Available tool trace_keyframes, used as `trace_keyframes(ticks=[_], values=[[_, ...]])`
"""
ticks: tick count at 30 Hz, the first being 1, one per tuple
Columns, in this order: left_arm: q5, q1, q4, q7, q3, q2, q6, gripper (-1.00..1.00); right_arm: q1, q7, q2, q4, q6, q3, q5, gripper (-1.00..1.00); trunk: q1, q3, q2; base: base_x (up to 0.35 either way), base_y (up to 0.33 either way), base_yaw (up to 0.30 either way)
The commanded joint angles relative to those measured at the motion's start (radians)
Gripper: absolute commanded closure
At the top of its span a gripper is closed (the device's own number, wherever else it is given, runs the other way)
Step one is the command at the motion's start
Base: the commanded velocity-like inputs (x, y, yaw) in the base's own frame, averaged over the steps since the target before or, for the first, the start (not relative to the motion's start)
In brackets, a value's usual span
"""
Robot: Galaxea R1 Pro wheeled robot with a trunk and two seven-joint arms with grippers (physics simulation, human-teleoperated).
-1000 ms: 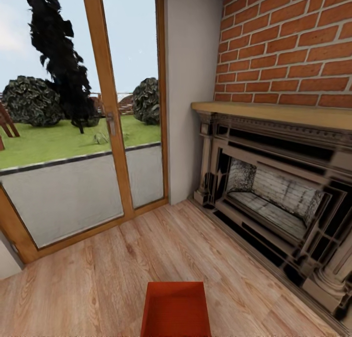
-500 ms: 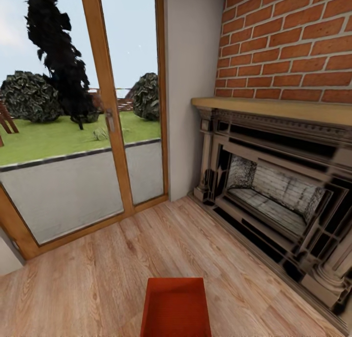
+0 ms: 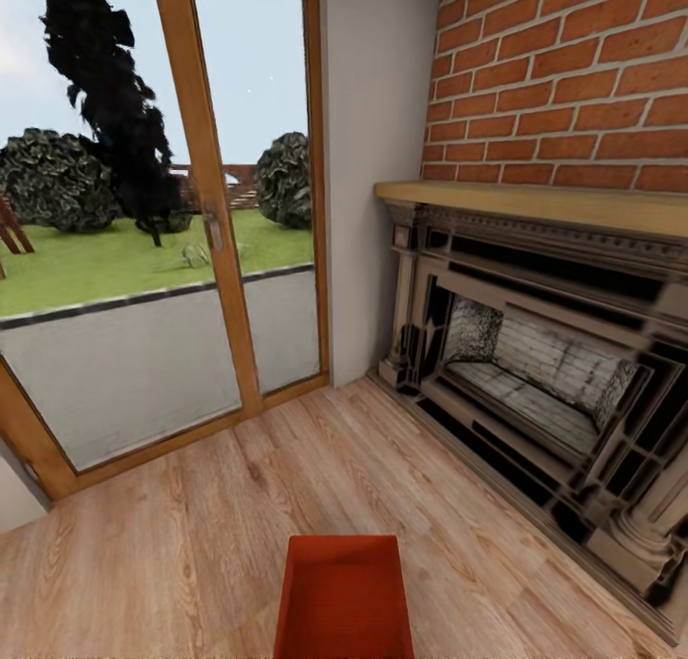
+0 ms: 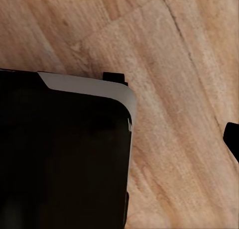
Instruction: Move the two storage containers from the living room to the garage. In the garage, place one container on the floor and stack the other container on top of it (either order is fine).
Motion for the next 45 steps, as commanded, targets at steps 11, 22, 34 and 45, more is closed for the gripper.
trace_keyframes(ticks=[11, 22, 34, 45], values=[[0.008, 0.000, -0.001, 0.003, -0.009, 0.000, 0.000, -1.00, -0.001, 0.000, -0.001, 0.003, -0.006, 0.009, -0.006, -1.00, 0.000, -0.019, -0.001, 0.000, 0.000, 0.000], [0.008, 0.000, -0.001, 0.003, -0.009, 0.000, 0.000, -1.00, -0.001, 0.002, 0.000, 0.003, -0.005, 0.012, 0.000, -1.00, 0.000, -0.037, -0.001, 0.000, 0.000, 0.000], [0.008, 0.000, -0.001, 0.003, -0.009, 0.000, 0.000, -1.00, -0.001, 0.002, -0.002, 0.003, -0.007, 0.011, -0.001, -1.00, 0.000, -0.056, -0.001, 0.000, 0.000, 0.000], [0.008, 0.000, -0.001, 0.003, -0.009, 0.000, 0.000, -1.00, -0.001, 0.000, -0.001, 0.003, -0.011, 0.011, -0.003, -1.00, 0.000, -0.074, -0.001, 0.000, 0.000, 0.000]])
